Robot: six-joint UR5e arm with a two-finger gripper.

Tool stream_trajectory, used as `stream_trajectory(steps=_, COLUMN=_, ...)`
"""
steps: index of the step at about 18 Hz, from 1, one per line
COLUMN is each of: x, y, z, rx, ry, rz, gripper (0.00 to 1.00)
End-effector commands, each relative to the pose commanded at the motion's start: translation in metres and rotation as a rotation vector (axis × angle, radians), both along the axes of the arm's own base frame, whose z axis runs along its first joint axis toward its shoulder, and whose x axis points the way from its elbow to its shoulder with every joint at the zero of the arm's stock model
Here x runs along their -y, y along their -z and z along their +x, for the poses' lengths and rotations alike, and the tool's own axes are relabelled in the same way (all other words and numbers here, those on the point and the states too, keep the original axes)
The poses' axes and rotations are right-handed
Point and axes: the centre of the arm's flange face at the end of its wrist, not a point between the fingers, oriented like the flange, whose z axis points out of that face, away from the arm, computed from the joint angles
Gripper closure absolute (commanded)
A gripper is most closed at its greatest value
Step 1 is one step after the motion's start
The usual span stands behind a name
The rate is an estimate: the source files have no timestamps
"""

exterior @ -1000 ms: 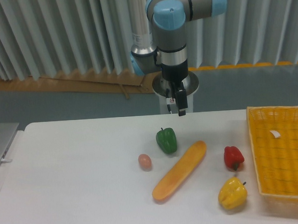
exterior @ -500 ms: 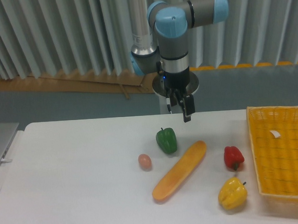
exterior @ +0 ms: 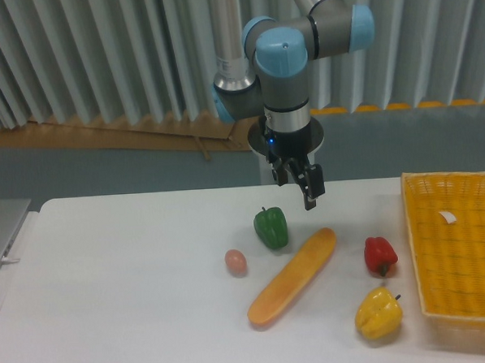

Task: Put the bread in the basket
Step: 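Lower the open gripper toward the middle of the orange bread loaf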

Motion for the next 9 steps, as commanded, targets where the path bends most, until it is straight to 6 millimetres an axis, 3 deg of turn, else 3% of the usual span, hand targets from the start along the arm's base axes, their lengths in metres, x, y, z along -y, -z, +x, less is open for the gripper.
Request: stream_trajectory(steps=9, x=-0.009, y=0.035, z=-0.007, rx=0.028, ry=-0.006, rz=-0.030, gripper=0.00)
